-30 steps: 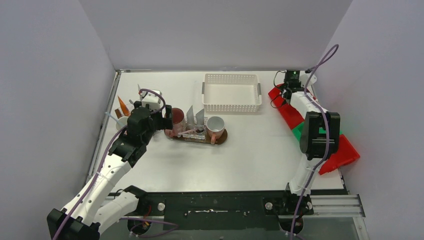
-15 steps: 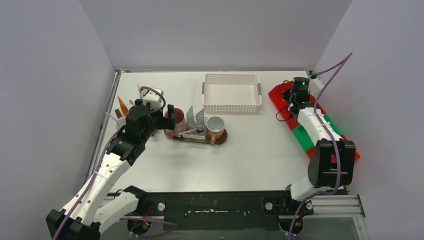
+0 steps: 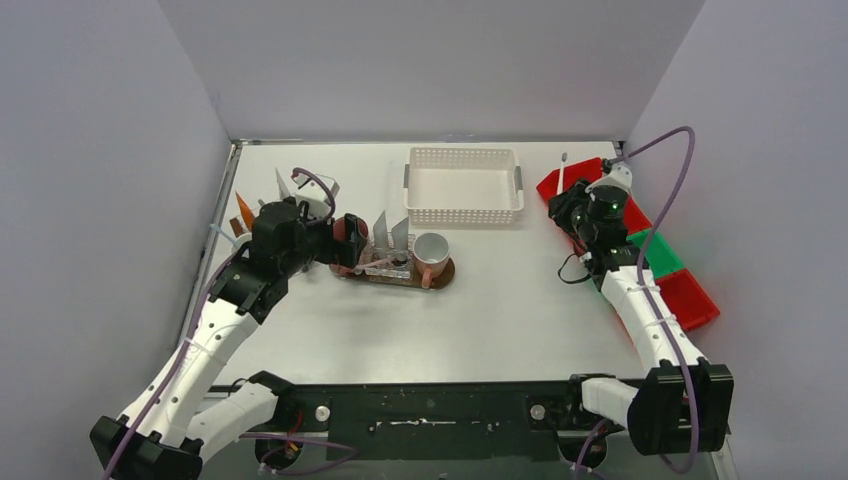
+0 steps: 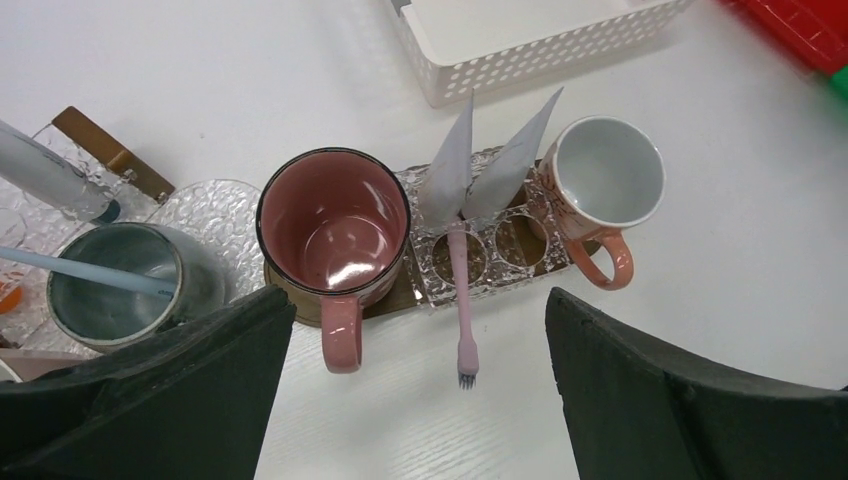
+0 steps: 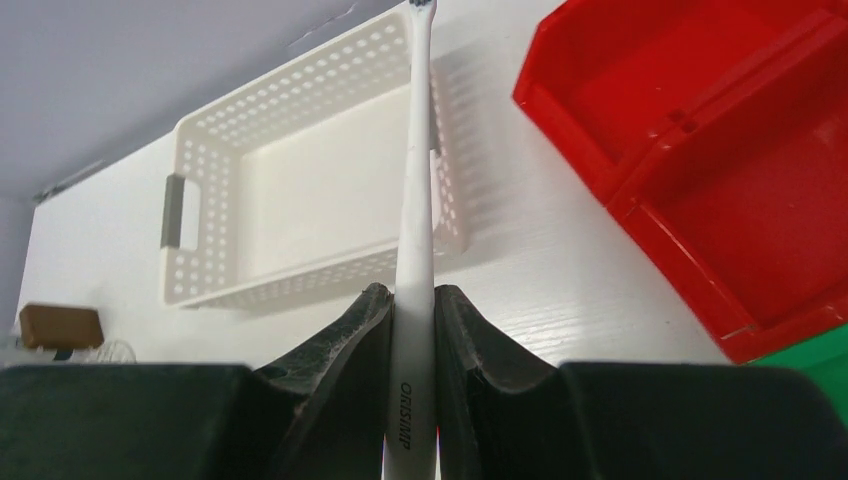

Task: Prepare toiletry sets of a toothbrush and toothpaste on the tray
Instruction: Pick up the toothbrush from the storage box.

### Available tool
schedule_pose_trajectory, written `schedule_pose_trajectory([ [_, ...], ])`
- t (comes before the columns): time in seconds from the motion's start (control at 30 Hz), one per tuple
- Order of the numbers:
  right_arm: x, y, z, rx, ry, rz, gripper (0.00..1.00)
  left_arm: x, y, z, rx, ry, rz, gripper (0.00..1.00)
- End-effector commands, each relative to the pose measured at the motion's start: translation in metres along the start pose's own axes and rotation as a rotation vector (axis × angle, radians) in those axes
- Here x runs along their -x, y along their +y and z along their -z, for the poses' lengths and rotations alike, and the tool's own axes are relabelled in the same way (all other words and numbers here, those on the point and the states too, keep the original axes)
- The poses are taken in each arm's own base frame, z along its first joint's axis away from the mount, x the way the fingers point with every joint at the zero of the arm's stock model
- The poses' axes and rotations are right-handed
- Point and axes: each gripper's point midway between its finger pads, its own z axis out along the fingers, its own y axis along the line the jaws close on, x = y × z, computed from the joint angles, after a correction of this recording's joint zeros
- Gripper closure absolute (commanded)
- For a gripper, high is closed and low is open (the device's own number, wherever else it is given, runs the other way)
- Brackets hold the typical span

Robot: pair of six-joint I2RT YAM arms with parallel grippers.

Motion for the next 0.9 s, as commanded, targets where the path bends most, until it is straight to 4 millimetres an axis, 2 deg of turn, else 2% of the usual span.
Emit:
schedule_pose_trajectory([
  [0.0,-0.003,0.041,0.021,0.206,-0.009,0.161,1.0,0.022,-0.02,0.017,-0.087,-0.029,-0.012,0.04],
  [0.17,-0.023,0.074,0.04,0.332,0.0,0.267,1.0,0.031,-0.034,0.022,-0.143,-0.059,0.034,0.04],
  [0.23,-0.027,0.092,0.047,0.402,-0.028,0.284,1.0,0.035,-0.042,0.022,-0.168,-0.08,0.058,0.04],
  [0.4,-0.035,0.12,0.062,0.511,-0.083,0.28,1.0,0.051,-0.062,0.023,-0.223,-0.157,0.129,0.05],
  [0.63,-0.046,0.149,0.082,0.631,-0.138,0.299,1.0,0.056,-0.092,0.024,-0.272,-0.185,0.158,0.07],
  [0.87,-0.051,0.165,0.1,0.719,-0.196,0.279,1.0,0.06,-0.106,0.017,-0.294,-0.205,0.237,0.08],
])
